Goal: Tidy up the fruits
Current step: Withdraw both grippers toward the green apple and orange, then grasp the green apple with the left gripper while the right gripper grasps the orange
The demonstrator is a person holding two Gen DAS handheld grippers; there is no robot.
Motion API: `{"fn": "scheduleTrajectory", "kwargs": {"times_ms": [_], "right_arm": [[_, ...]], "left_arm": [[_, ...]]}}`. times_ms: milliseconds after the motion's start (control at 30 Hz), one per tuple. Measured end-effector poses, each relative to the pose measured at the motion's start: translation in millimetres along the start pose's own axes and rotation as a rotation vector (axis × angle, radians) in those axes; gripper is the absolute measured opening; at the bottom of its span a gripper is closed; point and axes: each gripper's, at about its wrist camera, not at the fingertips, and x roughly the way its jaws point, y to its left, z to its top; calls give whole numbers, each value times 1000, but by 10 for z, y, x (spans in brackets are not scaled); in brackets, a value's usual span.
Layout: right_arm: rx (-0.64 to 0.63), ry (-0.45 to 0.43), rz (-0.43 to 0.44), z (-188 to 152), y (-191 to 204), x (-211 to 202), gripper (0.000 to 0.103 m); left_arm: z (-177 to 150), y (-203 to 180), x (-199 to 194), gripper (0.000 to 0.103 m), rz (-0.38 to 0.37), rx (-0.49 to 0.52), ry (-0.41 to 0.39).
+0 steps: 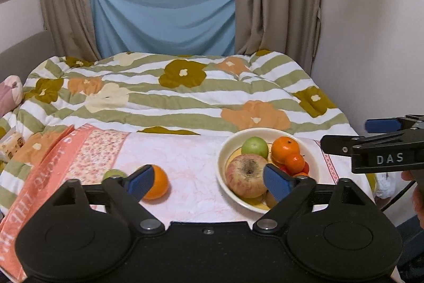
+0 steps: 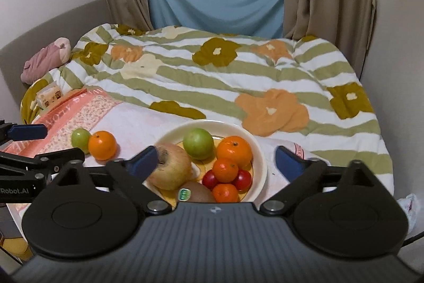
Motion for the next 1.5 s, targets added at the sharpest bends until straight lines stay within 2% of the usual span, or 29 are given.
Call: {"fn": "scheduleTrajectory", "kwargs": {"times_ms": [67,233,467,633,833,1000,1133,1300,1500], "right_arm": [[-13,-7,-2,24,107,-75,103],[14,-19,-5,73,410,-195,103],[70,-15,-8,132,882,-199,103],[95,4,-29,133,1217,-42,103],[132,35,-56,68,1577,304,103],[159,67,-79,-31,1816,663,103],[198,86,-95,-151,1933,934,103],[234,101,-119,-260,2038,1210,103],[245,117,-138,-346,2125,1420,103]], "left_arm": [[-8,101,-94,102,10,-18,-15],[-4,389,-223,103,31,13,-27],[-52,850,-287,103,-4,72,-22],[-97,1220,-155,103,-29,130,-1],[-141,1616,200,103,-96,219,27],[-204,1824,612,102,-189,295,54],[-236,1886,911,102,-255,357,64],[-287,1884,1282,94,-331,417,105],[-352,1866,1536,89,-383,432,140]]}}
